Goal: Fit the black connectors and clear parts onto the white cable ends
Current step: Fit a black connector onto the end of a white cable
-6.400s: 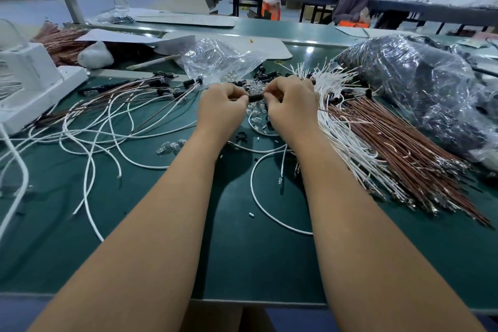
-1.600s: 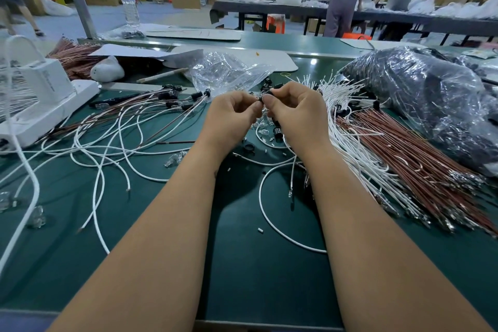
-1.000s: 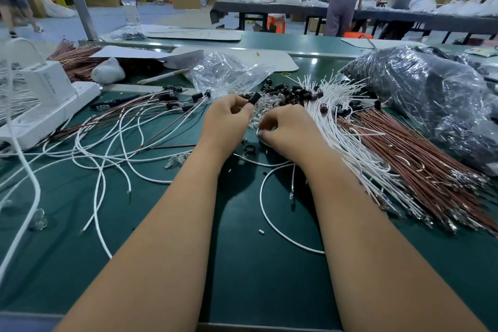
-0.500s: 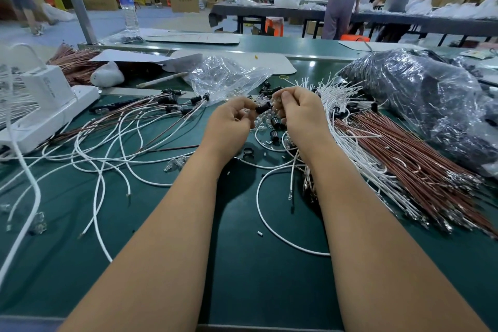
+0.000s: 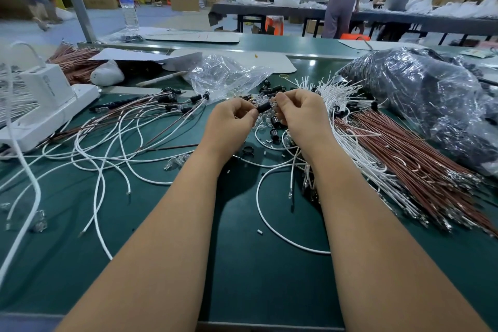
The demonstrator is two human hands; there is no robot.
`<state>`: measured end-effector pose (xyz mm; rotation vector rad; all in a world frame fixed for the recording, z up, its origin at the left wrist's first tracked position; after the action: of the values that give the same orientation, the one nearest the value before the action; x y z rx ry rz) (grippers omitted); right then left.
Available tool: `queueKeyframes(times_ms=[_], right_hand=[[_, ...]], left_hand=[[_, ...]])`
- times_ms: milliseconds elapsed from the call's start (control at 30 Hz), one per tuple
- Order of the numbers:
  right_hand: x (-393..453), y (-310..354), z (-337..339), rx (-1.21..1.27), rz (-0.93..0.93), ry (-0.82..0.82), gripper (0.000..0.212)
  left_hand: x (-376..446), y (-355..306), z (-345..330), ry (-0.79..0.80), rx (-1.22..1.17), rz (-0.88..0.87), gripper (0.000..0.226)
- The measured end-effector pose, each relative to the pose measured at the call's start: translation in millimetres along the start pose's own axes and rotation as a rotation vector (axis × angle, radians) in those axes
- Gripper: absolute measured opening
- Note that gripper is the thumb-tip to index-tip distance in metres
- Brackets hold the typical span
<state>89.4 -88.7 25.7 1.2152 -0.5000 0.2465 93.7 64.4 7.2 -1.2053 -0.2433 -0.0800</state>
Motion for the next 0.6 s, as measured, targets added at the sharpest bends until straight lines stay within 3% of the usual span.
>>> queueKeyframes(times_ms=[600], right_hand=[[2.4,-4.8,-1.4,0.047,-0.018,0.029,0.014]], left_hand=[[0.0,-0.1,0.4,0.009,0.018,0.001,0.014]])
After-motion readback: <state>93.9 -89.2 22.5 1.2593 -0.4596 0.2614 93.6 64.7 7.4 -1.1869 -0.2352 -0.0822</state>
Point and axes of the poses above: each hand's wrist, its own x-axis towards the middle knuckle, its own z-axis out of the back of the hand, y = z × x, the point moved 9 cm from there along x, towards the middle knuckle, and after that the axes turned 9 degrees about z, right-handed, at the moved point
